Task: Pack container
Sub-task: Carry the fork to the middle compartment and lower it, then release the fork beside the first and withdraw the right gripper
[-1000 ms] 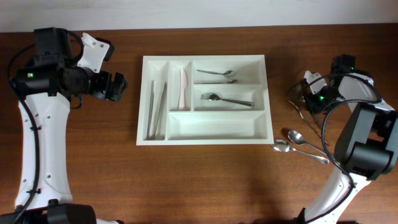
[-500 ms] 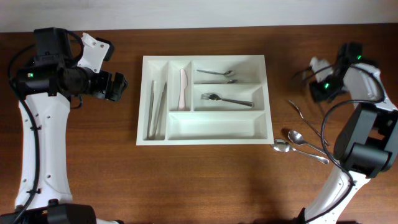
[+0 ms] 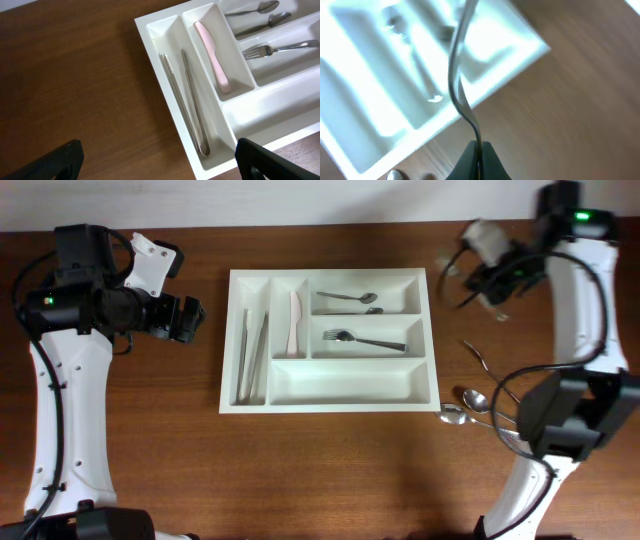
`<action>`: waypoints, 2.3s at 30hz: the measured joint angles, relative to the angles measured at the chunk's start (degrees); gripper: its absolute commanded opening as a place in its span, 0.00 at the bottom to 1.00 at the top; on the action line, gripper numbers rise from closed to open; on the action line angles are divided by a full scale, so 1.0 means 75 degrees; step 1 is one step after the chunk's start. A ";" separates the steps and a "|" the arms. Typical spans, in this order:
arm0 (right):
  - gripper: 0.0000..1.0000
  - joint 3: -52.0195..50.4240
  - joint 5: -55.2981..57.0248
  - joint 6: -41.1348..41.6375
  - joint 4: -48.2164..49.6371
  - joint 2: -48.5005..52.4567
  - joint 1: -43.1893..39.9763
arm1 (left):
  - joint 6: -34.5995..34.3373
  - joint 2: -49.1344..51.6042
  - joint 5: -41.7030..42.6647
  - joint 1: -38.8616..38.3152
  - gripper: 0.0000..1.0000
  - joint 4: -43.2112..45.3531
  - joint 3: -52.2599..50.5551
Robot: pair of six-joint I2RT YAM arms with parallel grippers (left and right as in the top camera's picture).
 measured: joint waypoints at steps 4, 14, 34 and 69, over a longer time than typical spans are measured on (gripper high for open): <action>0.04 -0.0189 -0.0131 -0.1705 -0.0076 0.0006 0.0898 | -0.0003 -0.0003 0.0000 0.0000 0.99 -0.0003 0.0000; 0.04 -0.0207 -0.0149 -0.3480 -0.0073 0.0525 0.2124 | -0.0003 -0.0003 0.0000 0.0000 0.99 -0.0003 0.0000; 0.99 -0.0731 -0.0181 -0.2815 0.0248 0.1128 0.2413 | -0.0003 -0.0003 0.0000 0.0000 0.99 -0.0003 0.0000; 0.71 -0.1309 0.1909 0.4051 -0.0431 0.0848 -0.0880 | 0.0000 -0.0003 0.0000 0.0000 0.99 0.0000 0.0000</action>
